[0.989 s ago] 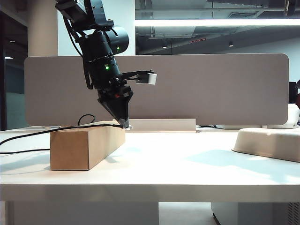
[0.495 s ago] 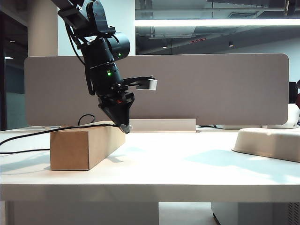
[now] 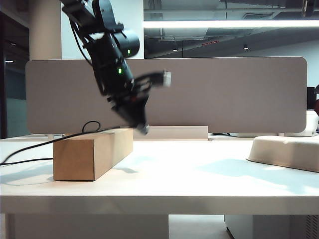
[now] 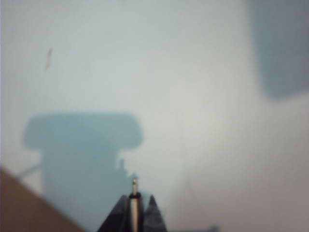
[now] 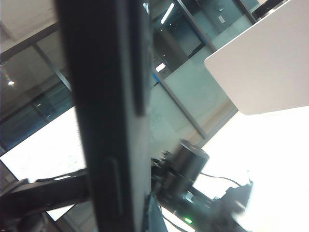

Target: Pick up the charging cable and the phone, plug the charging cable into the charging port on the phone, and finally place them back on the table.

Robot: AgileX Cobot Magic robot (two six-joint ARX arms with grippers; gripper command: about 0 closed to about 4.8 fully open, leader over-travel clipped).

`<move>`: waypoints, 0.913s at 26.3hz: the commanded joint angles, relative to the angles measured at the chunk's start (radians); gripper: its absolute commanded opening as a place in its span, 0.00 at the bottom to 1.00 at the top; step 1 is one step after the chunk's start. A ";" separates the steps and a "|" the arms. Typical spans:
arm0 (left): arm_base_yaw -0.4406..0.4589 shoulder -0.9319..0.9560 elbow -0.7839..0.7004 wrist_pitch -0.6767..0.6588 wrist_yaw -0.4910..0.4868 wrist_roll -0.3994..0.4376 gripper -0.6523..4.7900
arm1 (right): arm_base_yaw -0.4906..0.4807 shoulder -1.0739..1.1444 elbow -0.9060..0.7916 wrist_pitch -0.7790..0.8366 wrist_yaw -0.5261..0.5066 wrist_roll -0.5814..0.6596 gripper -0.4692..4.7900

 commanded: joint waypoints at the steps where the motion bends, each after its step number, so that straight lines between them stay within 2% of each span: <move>1: -0.001 -0.064 0.008 0.054 0.244 -0.091 0.11 | 0.000 -0.006 0.007 0.031 0.012 -0.007 0.08; 3: 0.000 -0.100 0.008 0.094 0.381 -0.124 0.11 | 0.000 -0.006 0.007 0.031 0.018 -0.007 0.08; 4: 0.000 -0.127 0.008 0.135 0.492 -0.159 0.11 | 0.000 -0.006 0.007 0.033 0.032 -0.007 0.08; 5: 0.000 -0.137 0.008 0.158 0.544 -0.179 0.11 | 0.000 -0.006 0.007 0.034 0.037 -0.006 0.08; 6: 0.000 -0.157 0.007 0.204 0.649 -0.219 0.11 | 0.000 -0.006 0.007 0.034 0.046 -0.006 0.08; 7: 0.000 -0.166 0.007 0.238 0.713 -0.254 0.11 | 0.000 -0.006 0.007 0.034 0.047 -0.006 0.08; 8: -0.001 -0.176 0.007 0.304 0.829 -0.319 0.11 | 0.000 -0.006 0.007 0.034 0.048 -0.006 0.08; 9: -0.001 -0.177 0.007 0.335 0.879 -0.350 0.11 | 0.000 -0.006 0.007 0.034 0.051 -0.006 0.08; 10: -0.001 -0.177 0.007 0.404 0.974 -0.429 0.11 | 0.000 -0.006 0.008 0.035 0.059 -0.006 0.08; 12: -0.013 -0.177 0.006 0.450 1.020 -0.481 0.11 | 0.000 -0.006 0.008 0.042 0.062 -0.004 0.08; 16: -0.056 -0.175 0.006 0.457 1.118 -0.480 0.11 | 0.001 -0.006 0.008 0.042 0.072 0.020 0.08; 24: -0.126 -0.166 0.006 0.513 1.126 -0.477 0.11 | 0.001 -0.006 0.008 0.149 0.079 0.149 0.08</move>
